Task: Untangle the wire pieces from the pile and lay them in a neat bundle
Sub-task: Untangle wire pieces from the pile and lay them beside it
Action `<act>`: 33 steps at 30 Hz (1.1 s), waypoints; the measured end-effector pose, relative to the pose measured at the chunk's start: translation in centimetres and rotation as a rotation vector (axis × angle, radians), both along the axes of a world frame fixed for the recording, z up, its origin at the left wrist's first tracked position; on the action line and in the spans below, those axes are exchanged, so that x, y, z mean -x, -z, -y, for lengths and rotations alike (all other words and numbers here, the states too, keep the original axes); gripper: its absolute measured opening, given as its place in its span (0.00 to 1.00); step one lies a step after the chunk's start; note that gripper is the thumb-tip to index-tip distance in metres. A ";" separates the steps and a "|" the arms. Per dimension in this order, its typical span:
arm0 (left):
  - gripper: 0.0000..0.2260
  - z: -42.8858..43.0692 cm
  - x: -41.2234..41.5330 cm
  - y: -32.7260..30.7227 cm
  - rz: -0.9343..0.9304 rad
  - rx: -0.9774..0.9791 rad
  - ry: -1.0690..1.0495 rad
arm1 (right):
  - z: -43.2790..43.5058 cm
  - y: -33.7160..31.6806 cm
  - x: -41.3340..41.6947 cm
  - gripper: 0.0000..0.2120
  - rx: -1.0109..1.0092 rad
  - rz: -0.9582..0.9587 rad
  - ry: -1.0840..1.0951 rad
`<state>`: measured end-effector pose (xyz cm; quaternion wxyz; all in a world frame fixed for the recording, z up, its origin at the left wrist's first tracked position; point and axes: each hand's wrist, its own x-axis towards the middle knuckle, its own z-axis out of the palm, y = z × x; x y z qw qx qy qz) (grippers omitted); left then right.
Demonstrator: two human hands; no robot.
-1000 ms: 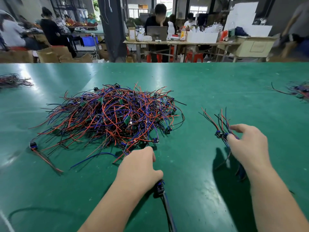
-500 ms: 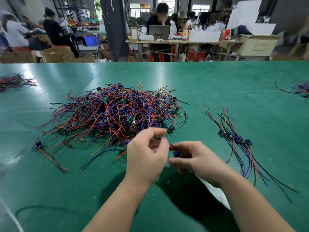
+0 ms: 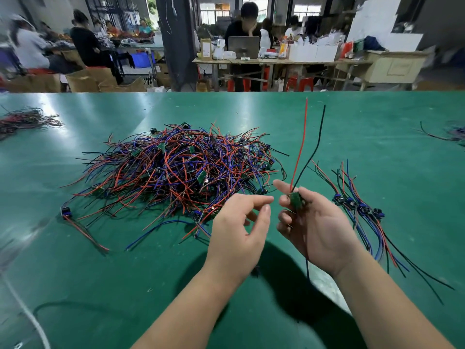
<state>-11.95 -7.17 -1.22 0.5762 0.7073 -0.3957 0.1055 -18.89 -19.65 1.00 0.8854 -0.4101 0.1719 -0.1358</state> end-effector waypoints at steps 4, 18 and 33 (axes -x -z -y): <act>0.11 0.1 0.2 0.2 0.016 -0.032 0.083 | -0.4 -0.1 -0.2 0.22 -0.030 0.011 0.013; 0.11 0.5 -0.1 0.7 -0.392 0.009 0.111 | -1.6 1.2 -0.7 0.17 0.312 -0.030 0.046; 0.49 -0.6 -1.2 0.1 -0.529 -0.175 0.342 | 0.2 0.8 0.4 0.07 0.433 -0.239 -0.070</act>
